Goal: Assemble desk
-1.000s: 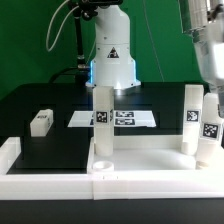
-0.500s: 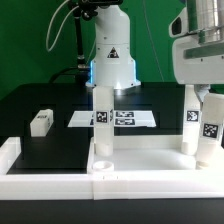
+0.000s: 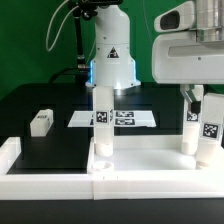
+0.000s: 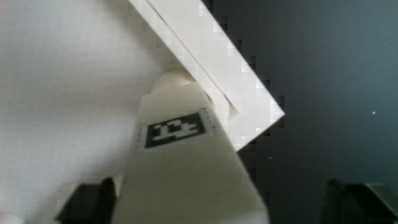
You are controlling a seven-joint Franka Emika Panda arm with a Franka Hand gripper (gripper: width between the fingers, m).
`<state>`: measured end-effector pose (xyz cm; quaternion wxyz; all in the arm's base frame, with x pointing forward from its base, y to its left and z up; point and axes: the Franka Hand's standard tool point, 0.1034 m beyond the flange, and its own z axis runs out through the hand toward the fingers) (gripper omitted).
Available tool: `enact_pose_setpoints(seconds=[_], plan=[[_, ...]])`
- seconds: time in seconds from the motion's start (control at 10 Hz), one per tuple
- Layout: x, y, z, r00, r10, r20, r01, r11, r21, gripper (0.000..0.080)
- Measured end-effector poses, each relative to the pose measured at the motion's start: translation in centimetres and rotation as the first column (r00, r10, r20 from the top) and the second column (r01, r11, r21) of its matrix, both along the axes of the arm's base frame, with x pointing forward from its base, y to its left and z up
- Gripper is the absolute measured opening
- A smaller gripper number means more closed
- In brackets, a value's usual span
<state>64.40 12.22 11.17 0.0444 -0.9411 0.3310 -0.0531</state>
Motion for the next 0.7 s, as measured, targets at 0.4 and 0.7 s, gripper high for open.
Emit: enact_pose_setpoints(seconds=[0.4, 0.7], plan=[[-0.2, -0.6, -0.1, 0.969, -0.244, -0.025, 0.245, 0.969, 0.023, 0.0308], [-0.4, -1.3, -0.3, 0.741, -0.668, -0.065, 0.671, 0.736, 0.092, 0.0302]])
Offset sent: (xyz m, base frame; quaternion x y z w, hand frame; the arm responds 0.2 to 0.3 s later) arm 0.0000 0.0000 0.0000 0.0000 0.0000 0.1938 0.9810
